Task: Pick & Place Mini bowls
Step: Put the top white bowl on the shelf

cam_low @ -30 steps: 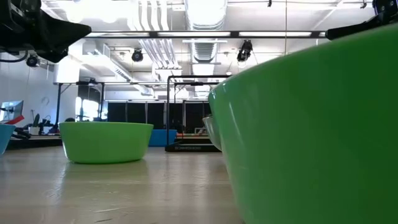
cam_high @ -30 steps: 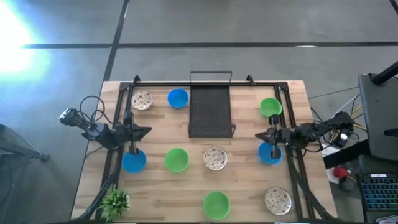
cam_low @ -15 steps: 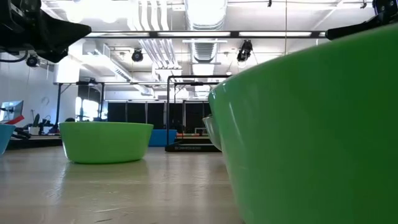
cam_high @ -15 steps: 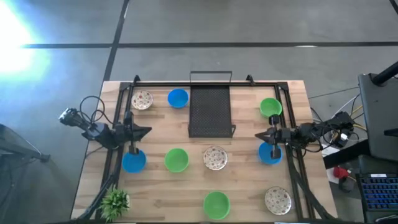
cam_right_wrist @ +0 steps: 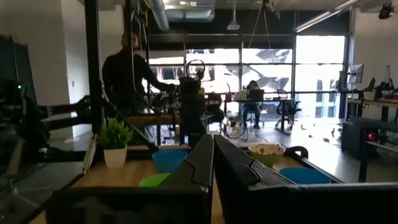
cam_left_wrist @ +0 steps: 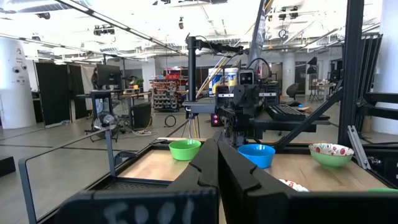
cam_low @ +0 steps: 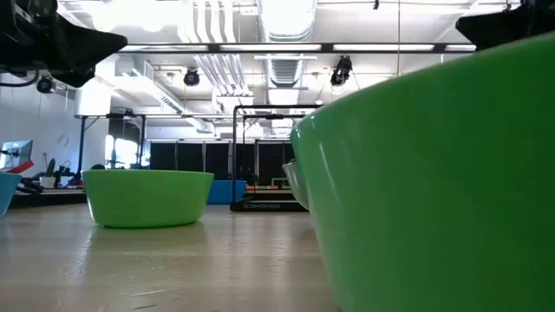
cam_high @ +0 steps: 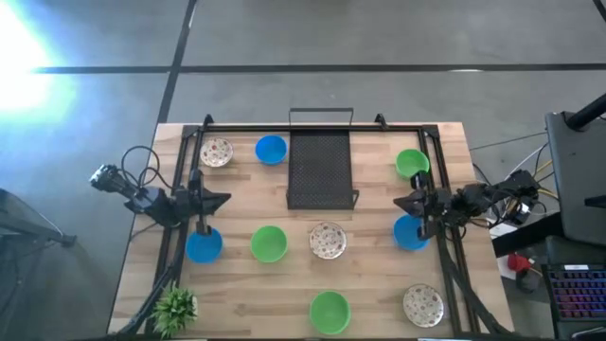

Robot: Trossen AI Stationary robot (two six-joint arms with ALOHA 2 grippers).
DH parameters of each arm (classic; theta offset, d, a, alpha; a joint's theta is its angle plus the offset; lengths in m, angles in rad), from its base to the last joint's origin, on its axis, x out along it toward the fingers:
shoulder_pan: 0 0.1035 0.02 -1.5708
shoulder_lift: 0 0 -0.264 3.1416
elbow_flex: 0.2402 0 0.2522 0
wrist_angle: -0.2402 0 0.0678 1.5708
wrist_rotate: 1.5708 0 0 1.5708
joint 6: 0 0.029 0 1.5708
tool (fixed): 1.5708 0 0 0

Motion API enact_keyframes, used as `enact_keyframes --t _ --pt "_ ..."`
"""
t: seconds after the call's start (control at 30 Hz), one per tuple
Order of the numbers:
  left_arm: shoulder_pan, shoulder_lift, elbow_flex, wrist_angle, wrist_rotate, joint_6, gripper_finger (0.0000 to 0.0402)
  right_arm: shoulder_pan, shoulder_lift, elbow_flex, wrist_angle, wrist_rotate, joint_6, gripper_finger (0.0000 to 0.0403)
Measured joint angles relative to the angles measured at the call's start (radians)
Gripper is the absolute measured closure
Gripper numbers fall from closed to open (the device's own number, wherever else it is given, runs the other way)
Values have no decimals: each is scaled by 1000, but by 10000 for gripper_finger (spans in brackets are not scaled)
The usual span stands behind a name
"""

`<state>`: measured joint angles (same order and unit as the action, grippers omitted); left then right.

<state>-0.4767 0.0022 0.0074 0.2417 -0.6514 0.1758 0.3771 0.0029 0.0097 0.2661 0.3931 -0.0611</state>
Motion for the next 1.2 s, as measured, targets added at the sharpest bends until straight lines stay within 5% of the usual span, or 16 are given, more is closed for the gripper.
enact_keyframes --t 0.67,1.2 --pt "0 1 23 28 -6 11 402 0 0 0 74 0 -88 394" --pt "0 119 283 -67 -340 0 402 0 0 0 90 28 -96 394"
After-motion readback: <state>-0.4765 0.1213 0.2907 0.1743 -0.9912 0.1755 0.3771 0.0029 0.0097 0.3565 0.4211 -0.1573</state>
